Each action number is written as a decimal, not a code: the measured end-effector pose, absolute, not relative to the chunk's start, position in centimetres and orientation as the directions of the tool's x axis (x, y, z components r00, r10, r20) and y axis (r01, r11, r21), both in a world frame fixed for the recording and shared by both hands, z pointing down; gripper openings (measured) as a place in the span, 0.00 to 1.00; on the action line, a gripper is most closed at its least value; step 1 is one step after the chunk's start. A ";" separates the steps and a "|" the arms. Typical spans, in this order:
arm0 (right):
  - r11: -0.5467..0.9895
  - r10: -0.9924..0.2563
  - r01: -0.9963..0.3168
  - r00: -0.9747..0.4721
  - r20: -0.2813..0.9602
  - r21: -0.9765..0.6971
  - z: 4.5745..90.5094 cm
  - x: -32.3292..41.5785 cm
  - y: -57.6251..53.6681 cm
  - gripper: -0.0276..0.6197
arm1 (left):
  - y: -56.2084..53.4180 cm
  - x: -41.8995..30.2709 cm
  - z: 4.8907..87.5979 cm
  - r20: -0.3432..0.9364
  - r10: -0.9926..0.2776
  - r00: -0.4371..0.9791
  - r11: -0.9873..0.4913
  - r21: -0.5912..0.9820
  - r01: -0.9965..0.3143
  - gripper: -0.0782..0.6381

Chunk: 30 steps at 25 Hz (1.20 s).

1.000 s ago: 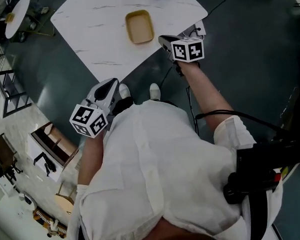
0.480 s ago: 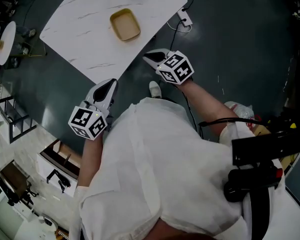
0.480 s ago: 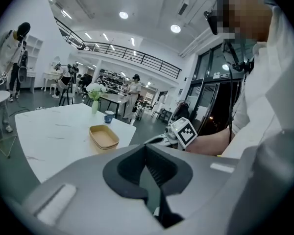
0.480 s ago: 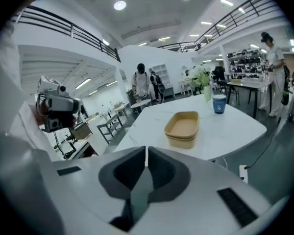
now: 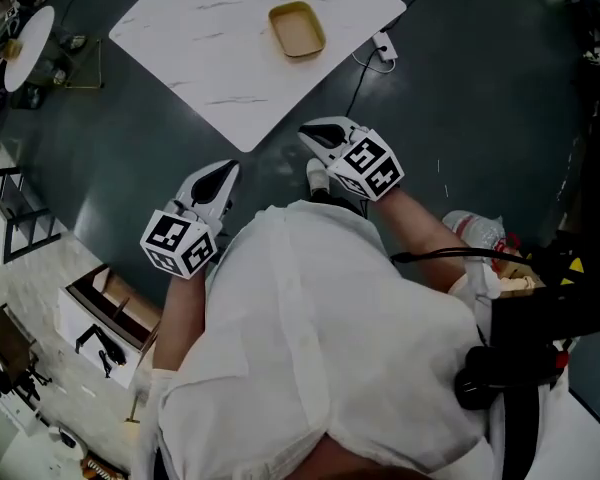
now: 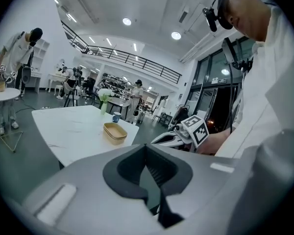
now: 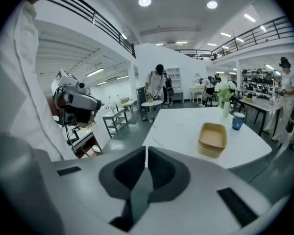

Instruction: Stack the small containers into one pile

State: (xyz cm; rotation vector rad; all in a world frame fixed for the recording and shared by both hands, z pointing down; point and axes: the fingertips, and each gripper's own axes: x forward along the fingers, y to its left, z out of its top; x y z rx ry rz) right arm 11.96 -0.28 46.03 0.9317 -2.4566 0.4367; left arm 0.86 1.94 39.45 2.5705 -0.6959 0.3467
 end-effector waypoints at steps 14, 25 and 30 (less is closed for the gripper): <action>0.733 -0.553 -0.677 -0.651 0.519 -0.067 45.0 3.0 6.3 0.05 | 8.0 -6.8 40.6 0.308 -0.406 0.860 -0.777 0.379 -0.502 0.12; 0.771 -0.517 -0.634 -0.677 0.524 -0.057 44.9 -0.3 9.4 0.05 | 10.7 -8.6 41.2 0.308 -0.417 0.855 -0.763 0.393 -0.513 0.12; 0.763 -0.532 -0.645 -0.663 0.526 -0.041 45.0 0.0 9.6 0.05 | 10.8 -8.6 41.2 0.308 -0.405 0.861 -0.771 0.391 -0.502 0.12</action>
